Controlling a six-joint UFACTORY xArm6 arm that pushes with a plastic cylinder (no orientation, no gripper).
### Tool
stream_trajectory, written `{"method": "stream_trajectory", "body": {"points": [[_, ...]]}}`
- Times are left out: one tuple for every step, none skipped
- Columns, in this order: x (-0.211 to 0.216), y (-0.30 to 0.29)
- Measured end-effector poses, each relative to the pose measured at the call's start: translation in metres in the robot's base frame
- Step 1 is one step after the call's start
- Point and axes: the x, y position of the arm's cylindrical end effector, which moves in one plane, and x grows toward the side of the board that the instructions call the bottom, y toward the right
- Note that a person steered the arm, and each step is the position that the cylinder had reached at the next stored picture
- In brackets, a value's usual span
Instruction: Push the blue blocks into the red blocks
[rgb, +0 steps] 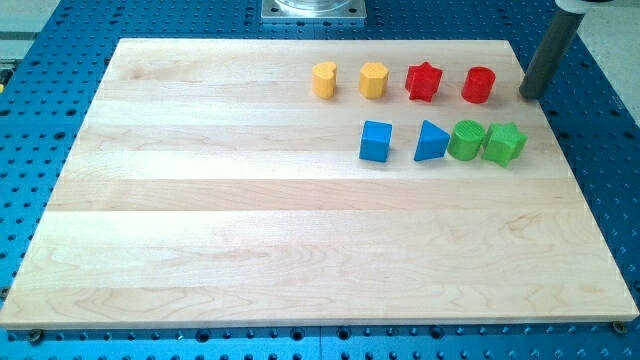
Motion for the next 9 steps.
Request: {"method": "stream_trajectory", "body": {"points": [[0.003, -0.003], [0.022, -0.027], [0.068, -0.08], [0.075, -0.116], [0.116, -0.166], [0.114, -0.203], [0.155, -0.255], [0.151, -0.301], [0.121, -0.301]]}}
